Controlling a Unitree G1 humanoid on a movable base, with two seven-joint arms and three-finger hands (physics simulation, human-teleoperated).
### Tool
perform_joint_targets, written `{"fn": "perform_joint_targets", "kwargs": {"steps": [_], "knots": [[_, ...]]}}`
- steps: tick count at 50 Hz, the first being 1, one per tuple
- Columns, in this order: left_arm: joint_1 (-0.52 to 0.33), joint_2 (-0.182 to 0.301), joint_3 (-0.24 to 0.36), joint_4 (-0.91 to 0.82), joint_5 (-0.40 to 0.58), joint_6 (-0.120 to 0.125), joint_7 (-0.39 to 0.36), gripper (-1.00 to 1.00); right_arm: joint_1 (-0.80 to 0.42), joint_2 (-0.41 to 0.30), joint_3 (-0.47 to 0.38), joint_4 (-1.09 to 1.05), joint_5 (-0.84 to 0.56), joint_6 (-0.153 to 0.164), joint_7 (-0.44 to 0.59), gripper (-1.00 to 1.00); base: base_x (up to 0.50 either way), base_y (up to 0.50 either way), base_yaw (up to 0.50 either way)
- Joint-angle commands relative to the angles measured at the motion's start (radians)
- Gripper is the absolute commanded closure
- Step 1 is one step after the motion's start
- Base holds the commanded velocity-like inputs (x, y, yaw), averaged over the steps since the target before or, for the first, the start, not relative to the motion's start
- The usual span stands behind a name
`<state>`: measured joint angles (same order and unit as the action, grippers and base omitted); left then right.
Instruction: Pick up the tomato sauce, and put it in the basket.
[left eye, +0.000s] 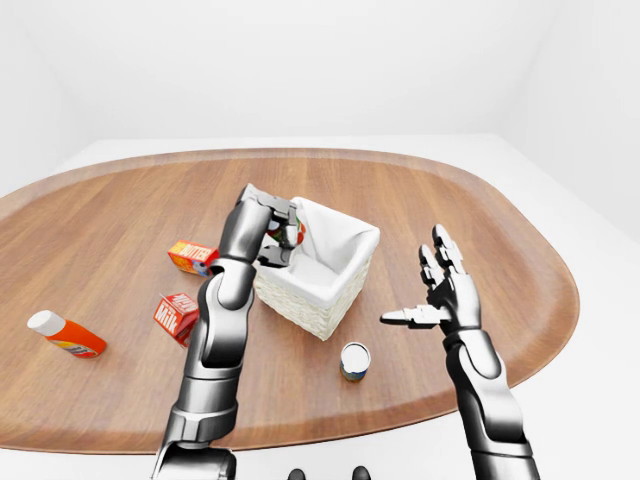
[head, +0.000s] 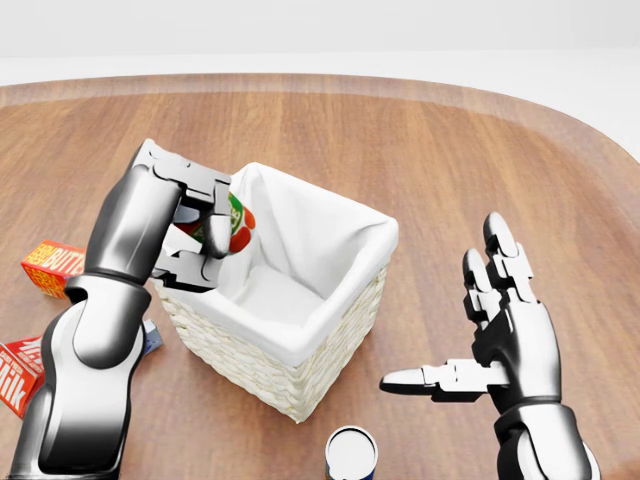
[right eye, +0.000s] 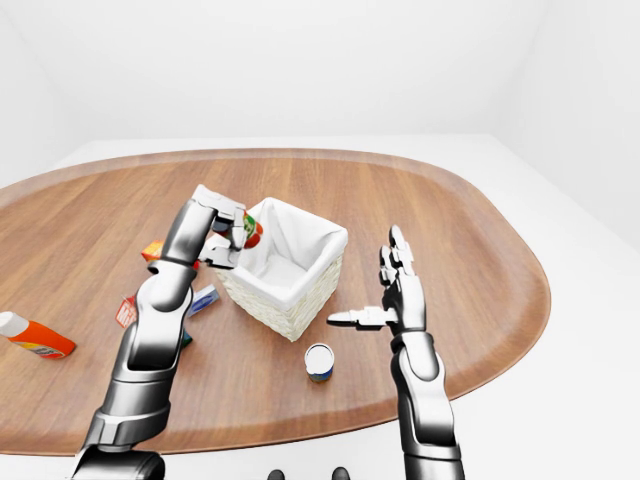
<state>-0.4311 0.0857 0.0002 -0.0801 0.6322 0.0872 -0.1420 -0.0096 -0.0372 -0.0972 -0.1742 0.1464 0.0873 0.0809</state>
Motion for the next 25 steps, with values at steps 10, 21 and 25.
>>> {"fn": "perform_joint_targets", "kwargs": {"steps": [10,21,25], "knots": [[-0.134,0.007,-0.006,0.28,-0.015,0.0,0.084,1.0,0.0,0.0,-0.001,-0.001,0.002,0.0,0.0,-1.0,0.0,0.0,0.0],[-0.206,0.004,-0.012,0.478,-0.021,-0.032,0.145,1.0,-0.003,-0.001,-0.003,0.002,0.004,0.0,-0.001,-1.0,0.0,0.0,0.0],[-0.237,0.001,-0.015,0.541,-0.023,-0.052,0.162,1.0,-0.005,-0.001,-0.003,0.006,0.005,0.0,-0.001,-1.0,0.0,0.0,0.0]]}}
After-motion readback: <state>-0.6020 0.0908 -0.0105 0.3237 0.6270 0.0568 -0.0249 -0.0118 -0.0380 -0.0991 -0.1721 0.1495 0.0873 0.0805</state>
